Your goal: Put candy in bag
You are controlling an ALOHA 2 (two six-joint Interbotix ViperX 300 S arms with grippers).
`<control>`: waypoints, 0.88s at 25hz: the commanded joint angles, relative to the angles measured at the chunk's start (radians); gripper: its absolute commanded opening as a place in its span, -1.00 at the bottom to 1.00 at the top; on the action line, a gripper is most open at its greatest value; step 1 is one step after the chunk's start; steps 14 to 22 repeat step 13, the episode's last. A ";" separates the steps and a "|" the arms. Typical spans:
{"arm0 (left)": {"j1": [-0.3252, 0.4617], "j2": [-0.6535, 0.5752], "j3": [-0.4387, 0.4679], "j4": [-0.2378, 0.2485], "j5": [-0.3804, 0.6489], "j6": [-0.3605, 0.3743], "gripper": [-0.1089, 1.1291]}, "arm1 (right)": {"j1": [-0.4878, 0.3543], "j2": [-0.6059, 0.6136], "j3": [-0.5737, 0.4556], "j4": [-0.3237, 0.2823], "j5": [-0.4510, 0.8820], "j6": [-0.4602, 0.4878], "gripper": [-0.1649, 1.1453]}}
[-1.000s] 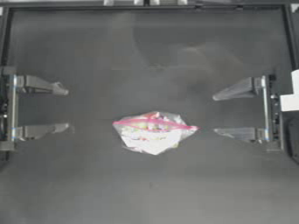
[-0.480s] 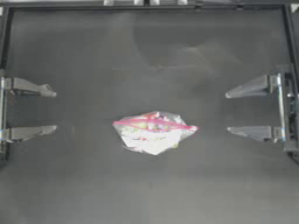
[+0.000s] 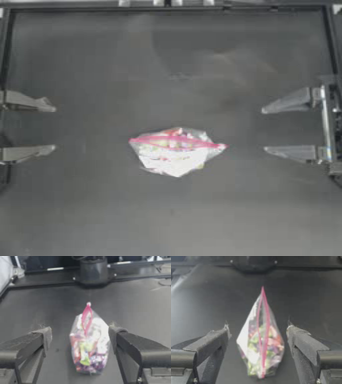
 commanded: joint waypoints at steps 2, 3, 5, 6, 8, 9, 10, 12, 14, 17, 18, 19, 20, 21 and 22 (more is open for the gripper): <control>0.000 -0.029 0.012 -0.002 -0.003 -0.002 0.76 | -0.002 -0.025 0.006 0.006 -0.003 0.000 0.74; 0.000 -0.040 0.018 -0.002 -0.003 -0.002 0.76 | -0.002 -0.028 0.009 0.006 -0.003 0.000 0.74; 0.000 -0.063 0.028 -0.002 -0.005 -0.002 0.76 | -0.002 -0.034 0.015 0.006 -0.003 0.000 0.74; 0.000 -0.072 0.031 -0.002 -0.003 -0.002 0.76 | -0.002 -0.037 0.017 0.006 -0.002 0.000 0.74; 0.000 -0.084 0.037 -0.002 -0.003 -0.003 0.76 | -0.002 -0.040 0.018 0.006 0.002 0.000 0.74; 0.000 -0.091 0.038 -0.002 -0.002 -0.003 0.76 | -0.002 -0.043 0.020 0.006 0.005 0.000 0.74; 0.000 -0.095 0.040 -0.002 0.000 -0.003 0.76 | -0.003 -0.048 0.021 0.006 0.009 0.000 0.74; 0.000 -0.103 0.043 -0.002 0.005 -0.003 0.76 | -0.002 -0.058 0.025 0.008 0.015 0.002 0.74; 0.000 -0.107 0.044 -0.002 0.006 -0.003 0.76 | -0.002 -0.061 0.026 0.011 0.017 0.002 0.74; 0.000 -0.107 0.044 -0.002 0.006 -0.003 0.76 | -0.002 -0.061 0.026 0.011 0.017 0.002 0.74; 0.000 -0.107 0.044 -0.002 0.006 -0.003 0.76 | -0.002 -0.061 0.026 0.011 0.017 0.002 0.74; 0.000 -0.107 0.044 -0.002 0.006 -0.003 0.76 | -0.002 -0.061 0.026 0.011 0.017 0.002 0.74; 0.000 -0.107 0.044 -0.002 0.006 -0.003 0.76 | -0.002 -0.061 0.026 0.011 0.017 0.002 0.74; 0.000 -0.107 0.044 -0.002 0.006 -0.003 0.76 | -0.002 -0.061 0.026 0.011 0.017 0.002 0.74; 0.000 -0.107 0.044 -0.002 0.006 -0.003 0.76 | -0.002 -0.061 0.026 0.011 0.017 0.002 0.74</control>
